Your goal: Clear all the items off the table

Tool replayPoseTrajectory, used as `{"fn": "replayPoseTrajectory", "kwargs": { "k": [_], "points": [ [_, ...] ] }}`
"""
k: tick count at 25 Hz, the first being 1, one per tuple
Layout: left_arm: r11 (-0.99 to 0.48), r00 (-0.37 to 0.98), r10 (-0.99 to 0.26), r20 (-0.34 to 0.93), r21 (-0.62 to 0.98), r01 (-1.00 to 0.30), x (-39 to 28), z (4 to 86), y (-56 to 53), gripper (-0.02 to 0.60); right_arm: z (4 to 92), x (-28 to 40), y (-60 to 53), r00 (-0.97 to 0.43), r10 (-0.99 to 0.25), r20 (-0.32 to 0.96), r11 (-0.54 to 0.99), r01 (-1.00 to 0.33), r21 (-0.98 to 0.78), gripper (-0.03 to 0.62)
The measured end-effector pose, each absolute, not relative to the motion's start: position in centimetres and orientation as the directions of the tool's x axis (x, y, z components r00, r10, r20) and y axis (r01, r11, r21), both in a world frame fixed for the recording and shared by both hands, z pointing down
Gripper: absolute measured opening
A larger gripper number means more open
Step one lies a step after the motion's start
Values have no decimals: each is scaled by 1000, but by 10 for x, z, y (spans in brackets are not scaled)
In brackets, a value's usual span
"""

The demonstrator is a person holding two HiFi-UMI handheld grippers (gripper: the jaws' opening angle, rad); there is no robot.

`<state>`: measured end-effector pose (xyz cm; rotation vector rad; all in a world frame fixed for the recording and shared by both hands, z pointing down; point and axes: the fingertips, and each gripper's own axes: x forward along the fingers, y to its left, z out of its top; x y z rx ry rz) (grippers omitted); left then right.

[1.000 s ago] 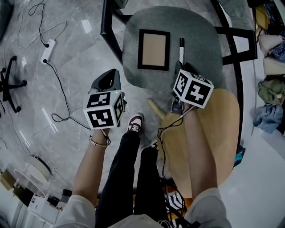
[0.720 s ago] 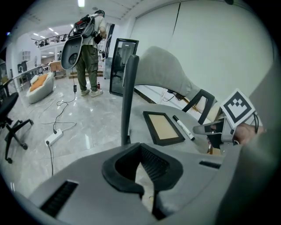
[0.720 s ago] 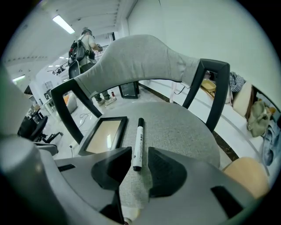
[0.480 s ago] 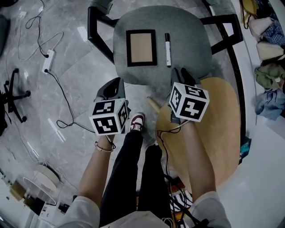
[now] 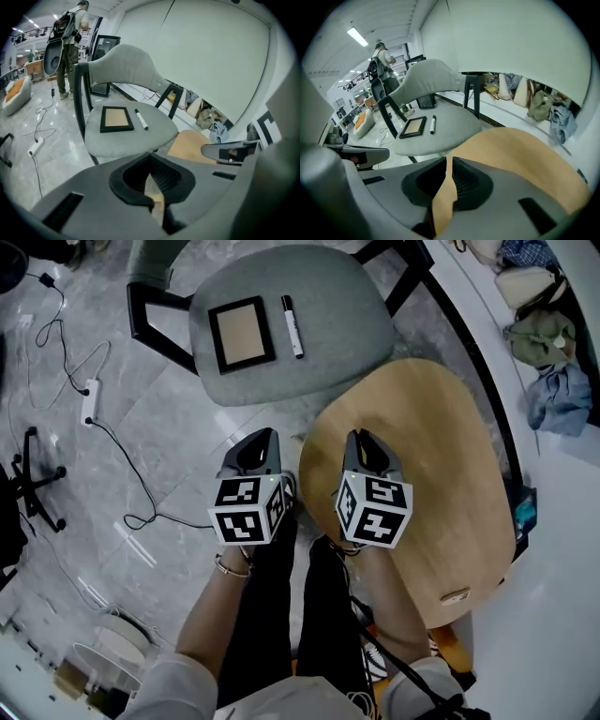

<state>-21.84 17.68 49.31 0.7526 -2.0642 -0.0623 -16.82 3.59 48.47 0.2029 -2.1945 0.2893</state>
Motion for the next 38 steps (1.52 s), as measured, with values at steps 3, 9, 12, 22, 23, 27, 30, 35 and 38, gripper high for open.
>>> {"fn": "replayPoseTrajectory", "kwargs": {
  "k": [3,9,12,22,23,27,30,35,38],
  "points": [
    [776,-357,-560,748,322,-542,-188,489,159,8,482,-128,28,-573,-64,817,943,-302,-139,31],
    [740,-309,-570,761,313,-595,-141,488,138,8,479,-81,17,-555,-84,828,928,-345,-137,26],
    [726,-293,-577,762,314,-611,-130,489,130,8,479,-70,11,-557,-91,826,923,-359,-140,26],
    [652,-236,-603,762,301,-696,-99,488,81,8,479,-14,-28,-547,-156,822,858,-488,-162,26],
    [634,-220,-610,762,302,-712,-91,487,70,8,479,-1,-36,-540,-173,823,841,-516,-162,26],
    [533,-133,-639,758,312,-787,-43,487,20,8,480,60,-76,-497,-258,828,767,-626,-138,26],
    [443,-55,-651,757,320,-838,4,489,-21,8,482,114,-104,-454,-317,832,699,-705,-118,26],
    [273,78,-647,759,326,-905,88,492,-79,8,489,212,-139,-371,-391,842,531,-838,-123,26],
    [198,132,-632,764,324,-925,135,494,-110,8,492,273,-158,-323,-423,847,442,-889,-118,26]
  ]
}}
